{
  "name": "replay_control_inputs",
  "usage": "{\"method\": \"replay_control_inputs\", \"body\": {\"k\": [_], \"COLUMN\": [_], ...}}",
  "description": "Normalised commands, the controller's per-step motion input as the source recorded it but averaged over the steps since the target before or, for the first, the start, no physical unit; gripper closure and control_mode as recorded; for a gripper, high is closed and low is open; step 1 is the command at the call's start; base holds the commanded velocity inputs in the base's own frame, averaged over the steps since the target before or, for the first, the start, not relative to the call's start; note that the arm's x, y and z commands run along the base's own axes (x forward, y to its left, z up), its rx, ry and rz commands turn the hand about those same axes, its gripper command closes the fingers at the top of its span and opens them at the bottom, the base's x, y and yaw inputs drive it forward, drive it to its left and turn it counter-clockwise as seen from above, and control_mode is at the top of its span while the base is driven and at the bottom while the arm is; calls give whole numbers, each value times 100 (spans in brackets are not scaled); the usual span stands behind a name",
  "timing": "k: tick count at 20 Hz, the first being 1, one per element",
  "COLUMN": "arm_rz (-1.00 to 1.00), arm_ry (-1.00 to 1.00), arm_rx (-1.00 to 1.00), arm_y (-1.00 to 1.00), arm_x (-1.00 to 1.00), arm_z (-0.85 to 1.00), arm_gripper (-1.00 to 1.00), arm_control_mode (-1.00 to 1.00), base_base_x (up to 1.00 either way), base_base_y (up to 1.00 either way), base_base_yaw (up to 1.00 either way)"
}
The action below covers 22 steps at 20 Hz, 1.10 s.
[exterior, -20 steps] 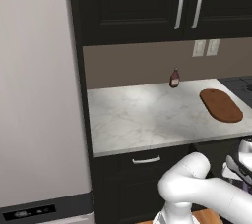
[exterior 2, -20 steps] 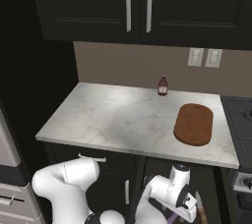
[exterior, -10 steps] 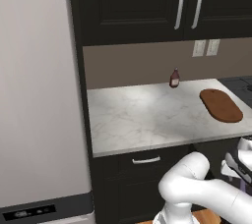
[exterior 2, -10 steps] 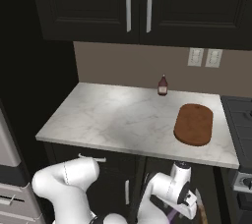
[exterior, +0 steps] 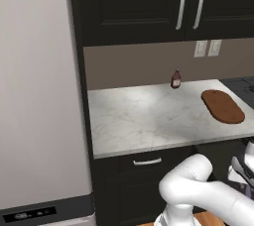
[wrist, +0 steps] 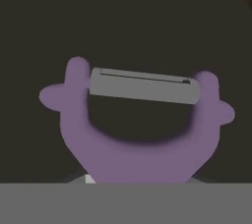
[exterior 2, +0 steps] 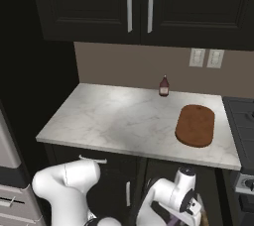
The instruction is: Open the drawer on the right and place the cutting tools on the cutting board.
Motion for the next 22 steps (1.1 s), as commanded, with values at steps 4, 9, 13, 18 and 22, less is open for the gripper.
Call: {"method": "replay_control_inputs", "body": {"k": [4, 9, 13, 18, 22], "arm_rz": [0, 0, 0, 0, 0], "arm_ry": [-2, -1, -3, -10, -19], "arm_rx": [-1, -4, -8, -10, -11], "arm_y": [-9, -1, 0, 0, 0], "arm_x": [-18, -13, 0, 0, 0], "arm_z": [42, 78, 83, 81, 68], "arm_gripper": [100, 100, 100, 100, 100], "arm_control_mode": [-100, -100, -100, -100, -100], "base_base_x": [0, 0, 0, 0, 0], "base_base_y": [0, 0, 0, 0, 0], "base_base_yaw": [0, 0, 0, 0, 0]}}
